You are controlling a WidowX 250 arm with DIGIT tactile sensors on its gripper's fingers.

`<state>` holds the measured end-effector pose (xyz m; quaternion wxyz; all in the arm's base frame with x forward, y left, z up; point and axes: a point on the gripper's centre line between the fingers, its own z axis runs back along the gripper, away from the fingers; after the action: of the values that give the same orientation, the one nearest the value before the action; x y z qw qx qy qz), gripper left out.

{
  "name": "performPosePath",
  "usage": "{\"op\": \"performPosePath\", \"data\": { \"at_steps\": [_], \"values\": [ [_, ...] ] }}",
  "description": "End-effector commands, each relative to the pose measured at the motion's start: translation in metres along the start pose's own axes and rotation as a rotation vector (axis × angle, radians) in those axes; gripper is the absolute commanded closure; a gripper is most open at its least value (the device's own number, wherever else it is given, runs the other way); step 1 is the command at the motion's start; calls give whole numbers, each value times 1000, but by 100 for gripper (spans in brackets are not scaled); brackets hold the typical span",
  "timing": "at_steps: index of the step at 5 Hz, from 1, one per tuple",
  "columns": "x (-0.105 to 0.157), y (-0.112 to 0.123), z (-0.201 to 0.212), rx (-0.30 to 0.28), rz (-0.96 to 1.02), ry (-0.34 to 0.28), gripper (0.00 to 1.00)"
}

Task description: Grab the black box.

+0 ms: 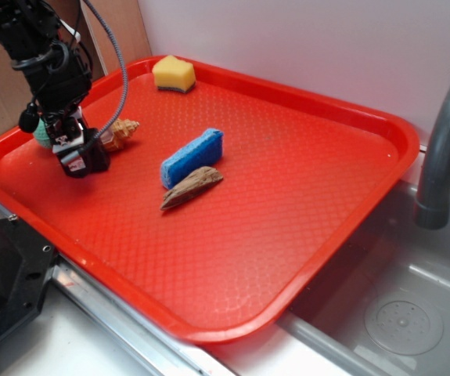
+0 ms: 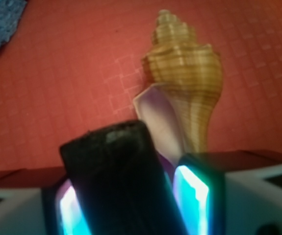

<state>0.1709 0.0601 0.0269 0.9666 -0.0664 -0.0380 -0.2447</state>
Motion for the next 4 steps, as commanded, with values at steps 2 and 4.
{"op": "performPosePath", "data": {
  "at_steps": [2, 4],
  "values": [
    [34, -28, 115, 189, 319, -94, 100],
    [83, -57, 208, 204, 520, -90, 100]
  ]
}}
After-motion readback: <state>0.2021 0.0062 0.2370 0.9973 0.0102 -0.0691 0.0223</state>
